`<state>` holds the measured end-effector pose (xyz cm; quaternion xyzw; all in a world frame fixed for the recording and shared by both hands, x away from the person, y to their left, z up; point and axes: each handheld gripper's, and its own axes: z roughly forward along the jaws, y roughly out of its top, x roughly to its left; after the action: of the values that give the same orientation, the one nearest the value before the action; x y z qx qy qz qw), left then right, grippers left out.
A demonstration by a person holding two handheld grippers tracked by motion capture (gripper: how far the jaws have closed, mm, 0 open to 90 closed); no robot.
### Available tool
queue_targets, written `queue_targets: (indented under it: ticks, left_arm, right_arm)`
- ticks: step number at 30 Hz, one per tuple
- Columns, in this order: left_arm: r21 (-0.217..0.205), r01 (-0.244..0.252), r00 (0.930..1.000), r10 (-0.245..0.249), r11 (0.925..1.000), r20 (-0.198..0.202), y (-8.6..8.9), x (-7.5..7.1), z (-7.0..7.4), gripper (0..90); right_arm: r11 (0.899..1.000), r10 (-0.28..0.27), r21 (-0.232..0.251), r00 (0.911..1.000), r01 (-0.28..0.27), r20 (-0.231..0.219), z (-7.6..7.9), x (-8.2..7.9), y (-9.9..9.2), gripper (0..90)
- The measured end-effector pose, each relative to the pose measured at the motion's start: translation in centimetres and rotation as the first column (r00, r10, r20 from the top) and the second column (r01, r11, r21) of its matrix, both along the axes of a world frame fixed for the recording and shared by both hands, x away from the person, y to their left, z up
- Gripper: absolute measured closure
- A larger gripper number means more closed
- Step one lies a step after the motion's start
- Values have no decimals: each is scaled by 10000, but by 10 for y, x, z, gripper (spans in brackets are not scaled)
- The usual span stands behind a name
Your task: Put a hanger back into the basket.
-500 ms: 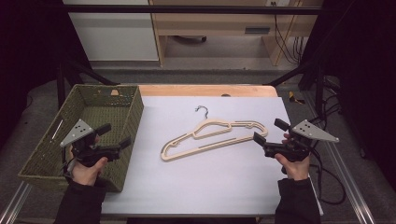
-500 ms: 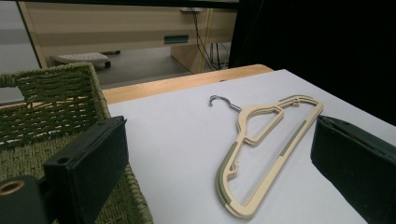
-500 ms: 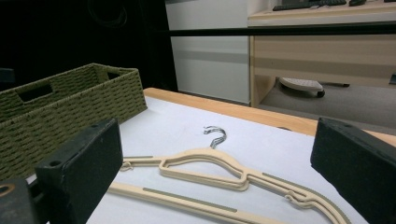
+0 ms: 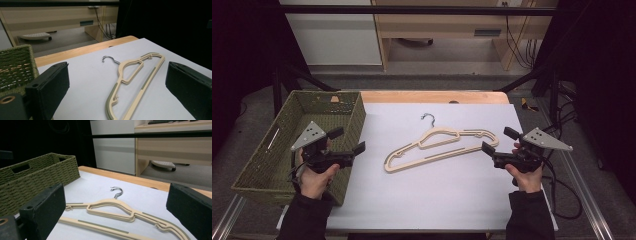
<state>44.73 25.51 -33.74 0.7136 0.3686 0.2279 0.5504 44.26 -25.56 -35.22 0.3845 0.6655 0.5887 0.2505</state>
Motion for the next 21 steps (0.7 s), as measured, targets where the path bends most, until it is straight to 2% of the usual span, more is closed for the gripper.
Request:
queue_targets:
  ticks: [5, 10, 11, 13, 14, 16, 17, 18, 19, 21]
  left_arm:
    - [334, 221, 9997, -219, 9992, -64, -11, 5, -1, 55]
    - [837, 633, 9977, -609, 9945, -303, -36, 17, -3, 63]
    - [837, 633, 9977, -609, 9945, -303, -36, 17, -3, 66]
    - [1057, 811, 9957, -759, 9911, -523, -51, 27, -6, 72]
    - [1057, 811, 9957, -759, 9911, -523, -51, 27, -6, 76]
    - [1321, 1015, 9927, -916, 9860, -784, -67, 37, -12, 85]
    - [1321, 1015, 9927, -916, 9860, -784, -67, 37, -12, 88]
    - [1506, 1071, 9913, -940, 9828, -918, -77, 44, -16, 92]
    - [1506, 1071, 9913, -940, 9828, -918, -77, 44, -16, 96]
    - [1683, 1226, 9885, -1052, 9781, -1091, -86, 51, -21, 99]
  right_arm:
    - [10000, 41, -59, 9999, -41, -112, -1, 1, 2, 28]
    - [9999, 66, -119, 9998, -68, -212, -3, 3, 4, 30]
    - [9999, 66, -119, 9998, -68, -212, -3, 3, 4, 30]
    - [9996, 104, -267, 9997, -111, -239, -3, 3, 4, 31]
    - [9996, 104, -267, 9997, -111, -239, -3, 3, 4, 31]
    - [9996, 98, -262, 9995, -106, -309, -4, 4, 5, 31]
    - [9995, 91, -311, 9995, -100, -298, -4, 4, 5, 31]
    - [9995, 105, -304, 9994, -115, -321, -4, 4, 5, 31]
    - [9995, 105, -304, 9994, -115, -321, -4, 4, 5, 31]
    - [9996, 102, -279, 9994, -111, -325, -4, 4, 6, 32]
